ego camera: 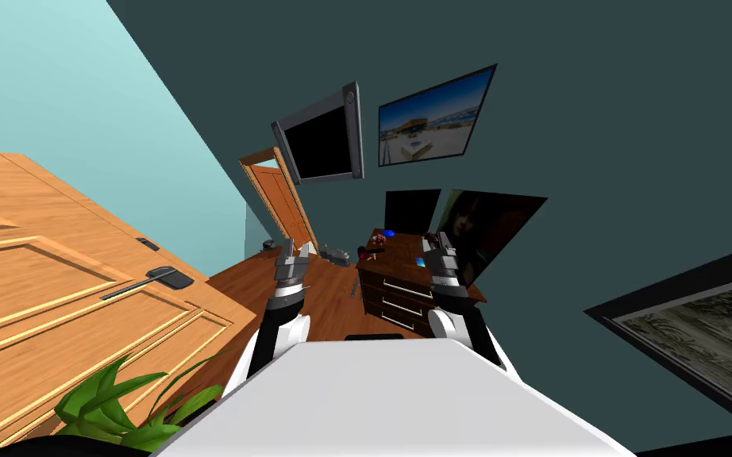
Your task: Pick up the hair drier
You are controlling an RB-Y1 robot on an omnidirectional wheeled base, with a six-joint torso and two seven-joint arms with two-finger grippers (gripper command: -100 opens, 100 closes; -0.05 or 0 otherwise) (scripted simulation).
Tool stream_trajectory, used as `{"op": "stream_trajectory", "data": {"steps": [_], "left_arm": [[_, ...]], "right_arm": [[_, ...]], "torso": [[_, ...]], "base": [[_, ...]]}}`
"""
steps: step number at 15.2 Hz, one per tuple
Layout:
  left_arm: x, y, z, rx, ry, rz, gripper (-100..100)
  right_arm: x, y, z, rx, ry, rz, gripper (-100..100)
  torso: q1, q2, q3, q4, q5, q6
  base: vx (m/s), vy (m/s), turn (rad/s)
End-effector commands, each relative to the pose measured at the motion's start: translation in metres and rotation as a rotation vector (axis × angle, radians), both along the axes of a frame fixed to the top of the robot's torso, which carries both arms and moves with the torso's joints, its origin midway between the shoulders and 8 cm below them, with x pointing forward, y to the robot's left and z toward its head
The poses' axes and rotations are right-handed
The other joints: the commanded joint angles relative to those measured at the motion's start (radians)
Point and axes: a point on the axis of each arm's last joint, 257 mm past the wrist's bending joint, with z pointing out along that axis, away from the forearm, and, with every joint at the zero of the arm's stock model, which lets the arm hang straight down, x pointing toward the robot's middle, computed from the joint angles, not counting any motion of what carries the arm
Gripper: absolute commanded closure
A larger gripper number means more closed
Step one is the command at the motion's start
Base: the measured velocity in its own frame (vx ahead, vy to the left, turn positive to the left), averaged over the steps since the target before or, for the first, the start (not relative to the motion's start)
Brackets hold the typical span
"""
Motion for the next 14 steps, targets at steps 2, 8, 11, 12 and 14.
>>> {"op": "stream_trajectory", "data": {"steps": [2,8,11,12,14], "left_arm": [[0.0,0.0,0.0,0.0,0.0,0.0,0],[0.0,0.0,0.0,0.0,0.0,0.0,0],[0.0,0.0,0.0,0.0,0.0,0.0,0],[0.0,0.0,0.0,0.0,0.0,0.0,0],[0.0,0.0,0.0,0.0,0.0,0.0,0]], "right_arm": [[0.002,0.009,-0.001,-0.068,0.004,0.021,-100],[0.006,0.034,-0.008,-0.253,0.009,0.07,-100],[0.008,0.048,-0.015,-0.364,0.009,0.105,-100],[0.008,0.049,-0.016,-0.378,0.01,0.102,-100],[0.009,0.058,-0.021,-0.447,0.01,0.119,-100]], "torso": [[0.0,0.0,0.0,0.0,0.0,0.0],[0.001,0.001,0.0,0.0,0.0,0.0],[0.001,0.0,0.0,0.0,0.0,0.0],[0.002,0.0,0.0,0.0,0.0,0.0],[0.002,0.0,0.0,0.0,0.0,0.0]], "base": [[-0.002,0.006,0.046],[-0.008,0.018,0.093],[-0.004,0.023,0.097],[-0.004,0.026,0.096],[-0.004,0.027,0.104]]}}
